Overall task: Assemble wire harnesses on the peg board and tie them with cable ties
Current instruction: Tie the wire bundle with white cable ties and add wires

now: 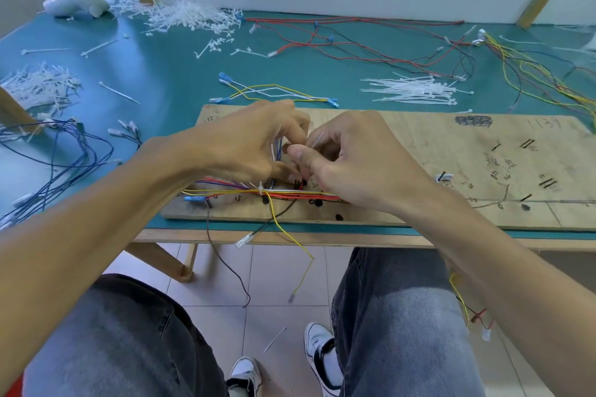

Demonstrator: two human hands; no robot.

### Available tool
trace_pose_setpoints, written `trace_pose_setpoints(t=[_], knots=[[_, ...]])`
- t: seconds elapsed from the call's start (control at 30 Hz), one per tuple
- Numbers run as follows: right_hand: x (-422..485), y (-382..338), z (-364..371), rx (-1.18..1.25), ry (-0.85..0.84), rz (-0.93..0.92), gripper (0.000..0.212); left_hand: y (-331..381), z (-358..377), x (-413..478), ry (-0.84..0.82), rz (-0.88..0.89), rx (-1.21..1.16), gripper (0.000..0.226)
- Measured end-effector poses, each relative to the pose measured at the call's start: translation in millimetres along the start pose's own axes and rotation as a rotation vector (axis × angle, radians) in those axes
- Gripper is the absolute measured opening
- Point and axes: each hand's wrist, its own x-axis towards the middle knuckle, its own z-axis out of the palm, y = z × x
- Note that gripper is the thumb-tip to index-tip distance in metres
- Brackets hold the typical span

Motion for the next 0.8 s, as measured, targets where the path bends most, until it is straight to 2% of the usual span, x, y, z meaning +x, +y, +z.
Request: trace_pose_setpoints(t=[0.13,0.2,0.27,0.37,0.43,0.5,0.57,0.67,0.73,0.8], knots=[[-1,-2,-7,-0.125,0.000,-0.049,0.034,2,5,4,0.002,0.003,0.013,0.016],[3,-7,-12,-0.194,-0.052,-0.101,0.036,2,7,4,0.015,-0.005,-0.011,0.023],[7,-11,-18,-0.162,-0.099,-0.119,0.039,2,8,5,0.024,-0.025,0.008,0.032],[6,-9,-27,-0.035,-0.095,-0.099,0.040,0,10,6,0.037,-0.046,0.044,0.026],[3,-4,-34,-0.041,-0.083,-0.109,0.040,-1,10,4,0.042,-0.036,0.029,0.027],[5,15,-51,0.016,-0.006,-0.038,0.043,1,10,4,0.019,-0.002,0.038,0.029],[11,47,-77,0.036,0.167,0.103,0.045,2,9,5,-0.001,0.016,0.051,0.028],[19,101,-117,-0.082,0.336,0.324,0.026,3,9,6,-0.008,0.008,0.080,0.027],[24,134,-139,-0.205,0.334,0.439,0.018,4,9,6,-0.002,0.009,0.089,0.029],[28,158,-158,-0.364,0.242,0.527,0.016,6,9,5,-0.001,0.009,0.087,0.031]])
